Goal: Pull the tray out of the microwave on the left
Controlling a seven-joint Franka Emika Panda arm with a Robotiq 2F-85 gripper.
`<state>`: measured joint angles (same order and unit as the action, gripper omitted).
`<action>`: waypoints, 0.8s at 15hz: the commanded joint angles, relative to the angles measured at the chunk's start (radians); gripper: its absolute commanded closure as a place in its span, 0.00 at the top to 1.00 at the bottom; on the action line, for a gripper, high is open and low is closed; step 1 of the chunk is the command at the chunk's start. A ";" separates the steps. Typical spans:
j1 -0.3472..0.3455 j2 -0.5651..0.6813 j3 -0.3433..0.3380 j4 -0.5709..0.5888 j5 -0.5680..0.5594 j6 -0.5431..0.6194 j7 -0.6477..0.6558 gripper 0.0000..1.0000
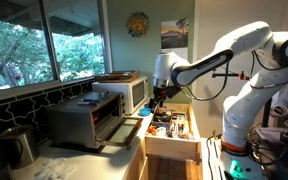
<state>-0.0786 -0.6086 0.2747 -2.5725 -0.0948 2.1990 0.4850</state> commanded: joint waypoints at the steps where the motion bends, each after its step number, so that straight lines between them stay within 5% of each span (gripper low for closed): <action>1: -0.023 0.019 -0.018 -0.016 -0.055 0.147 0.029 1.00; 8: 0.005 0.240 -0.119 0.034 -0.045 0.533 -0.234 1.00; 11: -0.034 0.324 -0.102 0.055 -0.089 0.615 -0.235 1.00; 12: -0.013 0.261 -0.111 0.027 -0.057 0.577 -0.230 1.00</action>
<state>-0.1005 -0.3462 0.1729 -2.5461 -0.1491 2.7786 0.2550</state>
